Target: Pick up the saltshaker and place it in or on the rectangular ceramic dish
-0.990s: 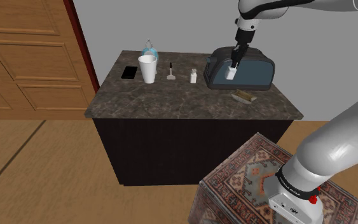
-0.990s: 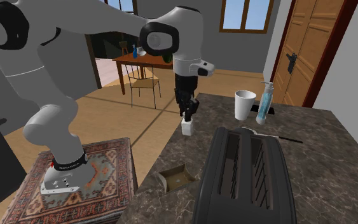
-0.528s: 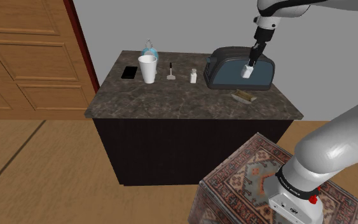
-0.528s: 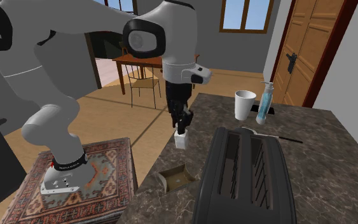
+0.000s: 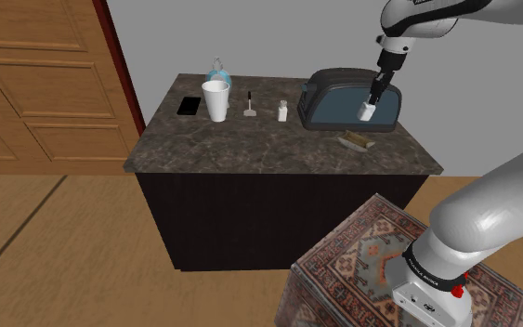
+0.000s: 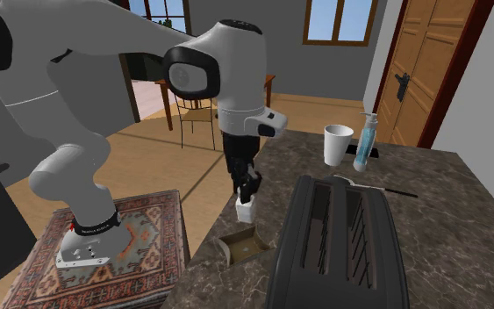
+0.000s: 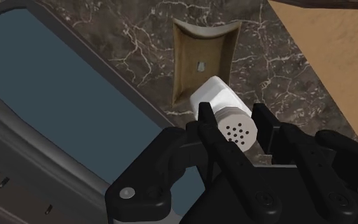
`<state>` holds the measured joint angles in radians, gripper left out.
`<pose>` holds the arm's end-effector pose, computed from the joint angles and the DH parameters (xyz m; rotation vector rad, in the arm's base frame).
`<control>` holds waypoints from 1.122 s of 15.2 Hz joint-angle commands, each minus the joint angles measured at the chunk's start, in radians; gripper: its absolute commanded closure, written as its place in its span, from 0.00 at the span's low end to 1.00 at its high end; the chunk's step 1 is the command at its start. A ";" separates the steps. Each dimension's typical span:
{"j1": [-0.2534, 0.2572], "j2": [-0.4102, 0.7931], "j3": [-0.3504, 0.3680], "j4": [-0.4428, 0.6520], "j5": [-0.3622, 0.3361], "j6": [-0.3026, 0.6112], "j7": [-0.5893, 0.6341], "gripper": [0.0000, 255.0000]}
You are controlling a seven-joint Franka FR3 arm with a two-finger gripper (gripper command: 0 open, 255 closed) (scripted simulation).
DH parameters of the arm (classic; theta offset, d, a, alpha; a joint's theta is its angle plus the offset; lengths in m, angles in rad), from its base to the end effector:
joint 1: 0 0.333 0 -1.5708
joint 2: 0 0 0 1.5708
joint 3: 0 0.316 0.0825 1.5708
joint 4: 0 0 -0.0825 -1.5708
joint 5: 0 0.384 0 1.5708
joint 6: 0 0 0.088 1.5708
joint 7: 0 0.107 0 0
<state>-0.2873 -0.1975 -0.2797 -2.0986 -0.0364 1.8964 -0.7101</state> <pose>0.4149 -0.2751 0.5011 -3.1086 -0.2499 -0.0034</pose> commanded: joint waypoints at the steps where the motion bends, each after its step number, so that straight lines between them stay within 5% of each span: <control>1: 0.000 0.004 -0.001 -0.022 0.001 0.027 -0.001 1.00; 17: -0.001 0.059 -0.011 -0.151 0.013 0.209 -0.015 1.00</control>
<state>-0.2889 -0.1382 -0.2908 -2.2485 -0.0233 2.1037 -0.7254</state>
